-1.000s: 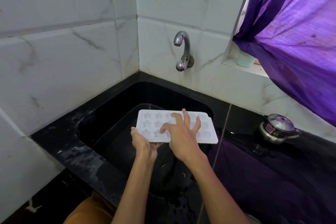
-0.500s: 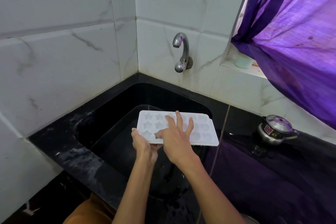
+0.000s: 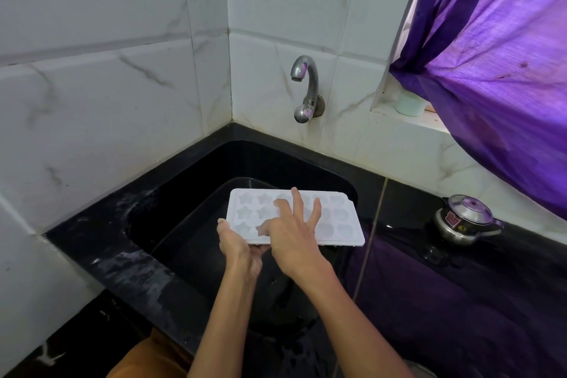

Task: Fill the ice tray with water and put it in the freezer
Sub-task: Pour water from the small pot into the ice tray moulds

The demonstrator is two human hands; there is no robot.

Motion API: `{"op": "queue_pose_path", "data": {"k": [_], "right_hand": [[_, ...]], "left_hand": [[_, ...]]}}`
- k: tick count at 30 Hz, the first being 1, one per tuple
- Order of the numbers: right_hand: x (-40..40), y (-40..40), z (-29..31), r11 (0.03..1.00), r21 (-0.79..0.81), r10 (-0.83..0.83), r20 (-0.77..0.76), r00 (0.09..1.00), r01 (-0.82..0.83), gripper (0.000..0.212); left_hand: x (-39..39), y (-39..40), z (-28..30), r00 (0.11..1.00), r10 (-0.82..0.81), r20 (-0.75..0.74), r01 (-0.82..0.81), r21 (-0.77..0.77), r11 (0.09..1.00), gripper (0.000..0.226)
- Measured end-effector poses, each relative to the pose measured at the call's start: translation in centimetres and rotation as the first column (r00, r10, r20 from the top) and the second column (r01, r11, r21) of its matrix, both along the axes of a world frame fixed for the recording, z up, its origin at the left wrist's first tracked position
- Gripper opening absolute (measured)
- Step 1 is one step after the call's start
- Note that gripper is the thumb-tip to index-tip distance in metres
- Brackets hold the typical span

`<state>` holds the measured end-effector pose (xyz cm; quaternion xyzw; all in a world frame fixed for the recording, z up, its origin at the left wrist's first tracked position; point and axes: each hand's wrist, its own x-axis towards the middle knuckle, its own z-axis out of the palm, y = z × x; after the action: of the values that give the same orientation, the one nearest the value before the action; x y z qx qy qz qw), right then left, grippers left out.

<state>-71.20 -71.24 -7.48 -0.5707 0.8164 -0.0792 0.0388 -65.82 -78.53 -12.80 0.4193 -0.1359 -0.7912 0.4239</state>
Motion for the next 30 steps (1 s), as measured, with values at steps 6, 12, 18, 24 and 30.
{"op": "queue_pose_path", "data": {"k": [6, 12, 18, 24, 30], "right_hand": [[0.0, -0.2, 0.0, 1.000, -0.016, -0.012, -0.002, 1.000, 0.012, 0.024], [-0.3, -0.3, -0.7, 0.999, -0.046, -0.008, 0.024, 1.000, 0.009, 0.036], [-0.3, -0.6, -0.8, 0.990, -0.143, 0.017, 0.040, 0.999, -0.011, 0.048], [1.0, -1.6, -1.5, 0.993, -0.079, 0.086, 0.007, 0.996, -0.085, 0.034], [0.8, -1.9, -1.9, 0.996, -0.065, 0.066, -0.002, 0.998, -0.066, 0.024]], "left_hand": [[-0.1, 0.3, 0.4, 1.000, -0.009, 0.007, 0.009, 0.002, 1.000, 0.057], [0.1, 0.4, 0.4, 1.000, -0.012, 0.009, 0.012, 0.001, 1.000, 0.057], [0.1, 0.2, 0.2, 1.000, -0.024, 0.016, 0.024, -0.012, 1.000, 0.057], [0.0, 0.6, 0.3, 0.996, -0.087, 0.016, 0.087, 0.006, 0.996, 0.063], [-0.1, 0.7, 0.2, 0.994, -0.108, 0.026, 0.107, 0.049, 0.993, 0.063]]}}
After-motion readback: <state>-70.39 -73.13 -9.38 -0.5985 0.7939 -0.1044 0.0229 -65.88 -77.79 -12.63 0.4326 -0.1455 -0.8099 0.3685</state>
